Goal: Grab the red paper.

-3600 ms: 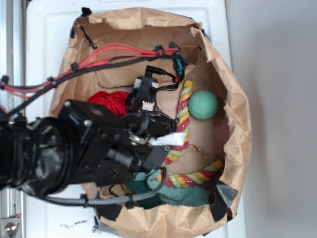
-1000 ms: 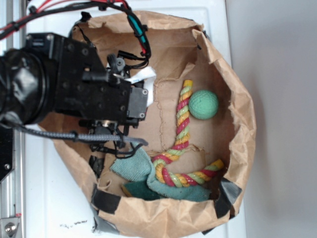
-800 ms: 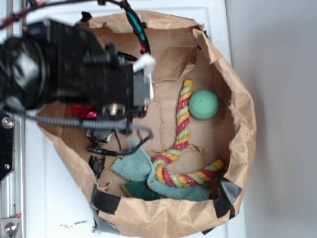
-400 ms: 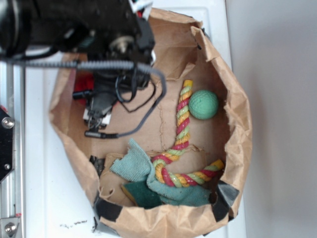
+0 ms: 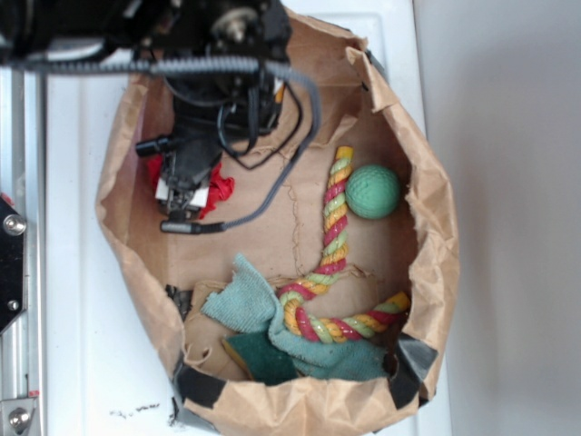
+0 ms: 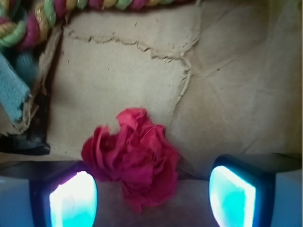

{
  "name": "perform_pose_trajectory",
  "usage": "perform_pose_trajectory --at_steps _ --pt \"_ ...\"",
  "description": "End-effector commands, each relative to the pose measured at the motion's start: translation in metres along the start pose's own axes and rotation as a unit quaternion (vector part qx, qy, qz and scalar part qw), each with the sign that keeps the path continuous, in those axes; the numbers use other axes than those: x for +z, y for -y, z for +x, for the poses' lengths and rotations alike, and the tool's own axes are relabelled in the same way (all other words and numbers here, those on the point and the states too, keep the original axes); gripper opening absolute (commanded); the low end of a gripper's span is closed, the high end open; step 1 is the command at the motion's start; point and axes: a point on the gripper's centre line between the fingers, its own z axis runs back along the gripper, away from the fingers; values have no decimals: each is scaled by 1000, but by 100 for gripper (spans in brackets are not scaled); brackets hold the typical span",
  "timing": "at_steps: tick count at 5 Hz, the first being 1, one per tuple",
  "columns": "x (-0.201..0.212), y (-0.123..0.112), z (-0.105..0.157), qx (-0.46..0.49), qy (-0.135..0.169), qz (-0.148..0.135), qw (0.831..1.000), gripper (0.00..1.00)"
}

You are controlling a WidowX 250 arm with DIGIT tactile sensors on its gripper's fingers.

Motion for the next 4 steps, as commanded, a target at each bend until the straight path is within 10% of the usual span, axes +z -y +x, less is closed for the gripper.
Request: perform_pose_trajectory --at_steps 1,3,4 --pt "4 -6 -2 -14 16 11 1000 100" --pt "-12 15 -7 -59 18 26 998 100" --pt "-21 25 -14 -106 80 73 988 100"
